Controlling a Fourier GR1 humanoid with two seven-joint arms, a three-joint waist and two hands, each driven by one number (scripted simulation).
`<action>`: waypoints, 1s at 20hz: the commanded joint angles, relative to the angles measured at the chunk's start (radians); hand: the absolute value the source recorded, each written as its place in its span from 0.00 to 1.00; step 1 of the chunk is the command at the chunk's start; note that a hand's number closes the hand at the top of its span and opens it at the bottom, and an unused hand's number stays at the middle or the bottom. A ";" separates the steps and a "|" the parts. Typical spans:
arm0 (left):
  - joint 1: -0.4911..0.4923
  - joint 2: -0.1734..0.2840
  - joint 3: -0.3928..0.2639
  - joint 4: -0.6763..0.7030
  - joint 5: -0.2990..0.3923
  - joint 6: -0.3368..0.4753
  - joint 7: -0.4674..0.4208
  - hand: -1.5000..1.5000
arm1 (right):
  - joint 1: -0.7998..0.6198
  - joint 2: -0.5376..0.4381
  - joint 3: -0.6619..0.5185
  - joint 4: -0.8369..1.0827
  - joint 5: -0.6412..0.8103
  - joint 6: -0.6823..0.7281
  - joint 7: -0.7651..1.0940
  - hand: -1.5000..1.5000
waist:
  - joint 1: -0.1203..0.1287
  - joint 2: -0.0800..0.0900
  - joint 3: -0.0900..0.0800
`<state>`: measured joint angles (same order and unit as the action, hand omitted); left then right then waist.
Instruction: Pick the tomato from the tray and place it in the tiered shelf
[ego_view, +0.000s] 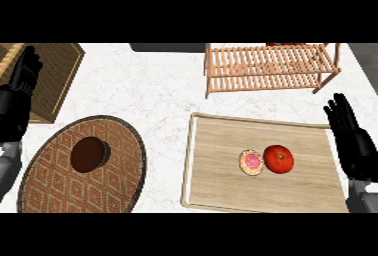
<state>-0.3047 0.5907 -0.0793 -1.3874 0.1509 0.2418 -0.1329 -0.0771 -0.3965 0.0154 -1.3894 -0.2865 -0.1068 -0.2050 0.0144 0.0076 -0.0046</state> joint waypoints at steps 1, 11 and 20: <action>0.058 -0.019 0.030 -0.117 -0.017 -0.014 0.082 0.50 | -0.041 0.020 -0.027 0.034 0.033 -0.016 0.043 0.00 | -0.010 -0.009 0.005; 0.104 -0.205 -0.154 -0.023 0.021 -0.035 0.090 0.50 | 0.080 -0.141 -0.120 0.020 0.226 -0.340 0.210 1.00 | -0.061 0.010 -0.005; 0.134 -0.300 -0.209 -0.044 -0.035 -0.005 0.109 0.50 | 0.233 0.129 -0.247 -0.213 0.023 -0.366 -0.087 0.00 | -0.031 -0.011 0.005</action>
<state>-0.1838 0.3369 -0.2663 -1.4328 0.1467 0.2141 -0.0168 0.0685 -0.2783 -0.1896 -1.4797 -0.1887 -0.5474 -0.2313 -0.0177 -0.0005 0.0005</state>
